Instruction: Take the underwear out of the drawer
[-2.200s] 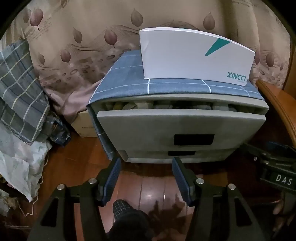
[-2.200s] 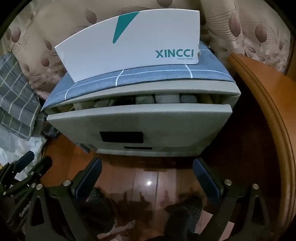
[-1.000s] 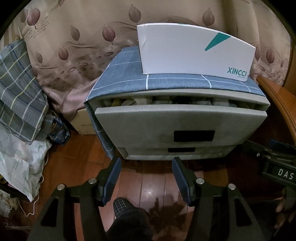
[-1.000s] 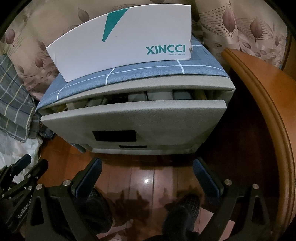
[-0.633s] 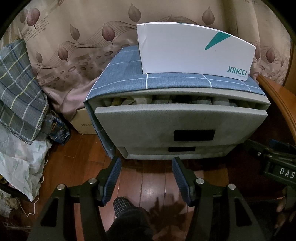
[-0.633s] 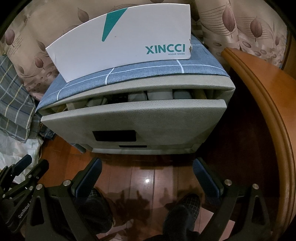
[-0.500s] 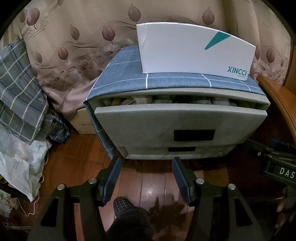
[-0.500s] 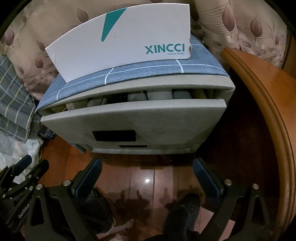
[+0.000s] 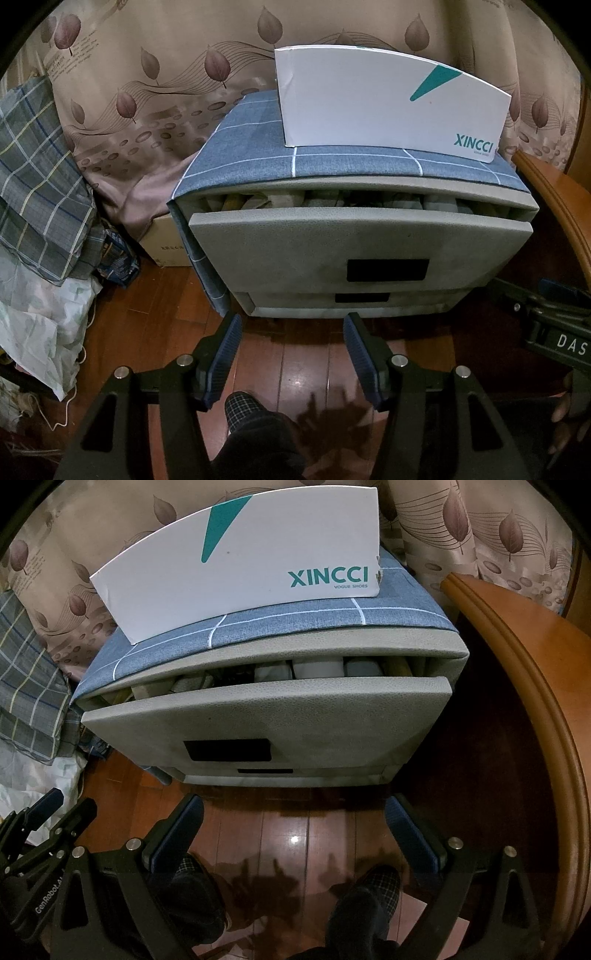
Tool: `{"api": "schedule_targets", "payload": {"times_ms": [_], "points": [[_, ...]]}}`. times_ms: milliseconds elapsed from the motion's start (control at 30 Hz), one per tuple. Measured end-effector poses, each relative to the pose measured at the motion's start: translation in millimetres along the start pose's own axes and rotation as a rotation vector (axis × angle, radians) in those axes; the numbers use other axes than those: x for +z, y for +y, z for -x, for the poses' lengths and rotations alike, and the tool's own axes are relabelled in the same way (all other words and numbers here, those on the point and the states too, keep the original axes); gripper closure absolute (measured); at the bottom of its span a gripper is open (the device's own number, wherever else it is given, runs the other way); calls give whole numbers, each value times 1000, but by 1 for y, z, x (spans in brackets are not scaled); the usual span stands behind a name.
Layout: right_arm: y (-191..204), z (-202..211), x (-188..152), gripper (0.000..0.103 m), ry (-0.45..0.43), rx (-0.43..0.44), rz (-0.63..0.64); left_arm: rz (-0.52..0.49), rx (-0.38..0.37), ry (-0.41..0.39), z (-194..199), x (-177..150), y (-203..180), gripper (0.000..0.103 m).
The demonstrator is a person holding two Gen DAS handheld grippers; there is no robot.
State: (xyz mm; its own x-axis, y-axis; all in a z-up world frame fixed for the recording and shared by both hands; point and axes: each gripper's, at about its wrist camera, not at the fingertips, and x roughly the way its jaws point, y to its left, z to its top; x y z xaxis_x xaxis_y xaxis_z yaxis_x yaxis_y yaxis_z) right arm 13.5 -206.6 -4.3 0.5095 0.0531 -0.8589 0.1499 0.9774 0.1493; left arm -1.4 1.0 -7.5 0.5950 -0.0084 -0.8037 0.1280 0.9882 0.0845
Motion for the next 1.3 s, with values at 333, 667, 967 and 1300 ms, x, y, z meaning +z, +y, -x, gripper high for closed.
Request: {"api": "schedule_targets", "payload": {"times_ms": [333,667,967,1300], "points": [[0,0,0,5,-1,1,-2,0,3,1,0,0,0,44],[0,1,1,5,-1,3,-9,5,2,1,-2,-1,0,44],[-3,2,3,5,-9,3,-8,32,-16,4,0,2,7,44],[-7,2,25,5,-47,-11,-8,74,-21,-60,12,13,17,44]]}}
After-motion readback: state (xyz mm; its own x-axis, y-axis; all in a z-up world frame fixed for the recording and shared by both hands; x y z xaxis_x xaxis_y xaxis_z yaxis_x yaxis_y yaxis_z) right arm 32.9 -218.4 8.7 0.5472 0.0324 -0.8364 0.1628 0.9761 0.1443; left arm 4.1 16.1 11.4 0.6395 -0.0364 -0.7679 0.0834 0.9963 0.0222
